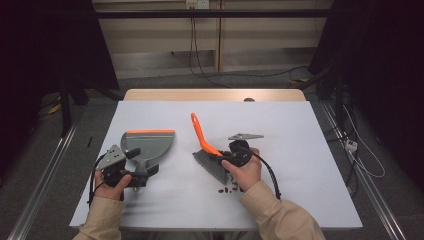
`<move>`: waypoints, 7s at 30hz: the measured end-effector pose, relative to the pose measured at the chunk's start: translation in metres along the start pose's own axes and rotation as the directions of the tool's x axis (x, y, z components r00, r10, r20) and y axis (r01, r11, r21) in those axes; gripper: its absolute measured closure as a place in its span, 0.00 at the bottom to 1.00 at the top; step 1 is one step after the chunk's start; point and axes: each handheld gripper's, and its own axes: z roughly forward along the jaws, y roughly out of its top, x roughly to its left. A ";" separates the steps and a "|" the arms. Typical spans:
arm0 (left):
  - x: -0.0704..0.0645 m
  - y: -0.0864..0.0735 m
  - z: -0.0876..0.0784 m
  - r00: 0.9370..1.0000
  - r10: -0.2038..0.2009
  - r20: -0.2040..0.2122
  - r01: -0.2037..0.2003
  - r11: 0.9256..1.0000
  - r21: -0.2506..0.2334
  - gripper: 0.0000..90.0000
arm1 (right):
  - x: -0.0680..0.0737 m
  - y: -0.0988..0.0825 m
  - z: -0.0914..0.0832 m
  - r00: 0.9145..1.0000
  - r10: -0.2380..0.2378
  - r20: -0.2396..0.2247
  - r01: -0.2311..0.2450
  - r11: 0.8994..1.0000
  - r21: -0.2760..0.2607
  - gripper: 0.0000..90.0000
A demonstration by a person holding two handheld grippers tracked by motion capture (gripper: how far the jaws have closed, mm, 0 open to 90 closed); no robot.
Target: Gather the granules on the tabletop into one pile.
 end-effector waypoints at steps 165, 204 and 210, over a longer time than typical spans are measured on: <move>0.000 -0.001 0.003 1.000 0.001 0.013 -0.001 1.000 0.005 0.05 | 0.005 -0.008 0.002 0.959 0.169 0.228 -0.140 0.981 -0.136 0.79; 0.004 -0.001 0.001 1.000 -0.014 0.004 0.014 1.000 0.000 0.05 | -0.029 0.050 -0.019 0.973 -0.229 0.037 0.232 0.960 -0.159 0.79; 0.005 -0.001 0.002 1.000 -0.017 0.001 0.017 1.000 0.005 0.05 | -0.051 0.057 -0.002 0.898 -0.439 0.002 0.437 0.893 -0.107 0.79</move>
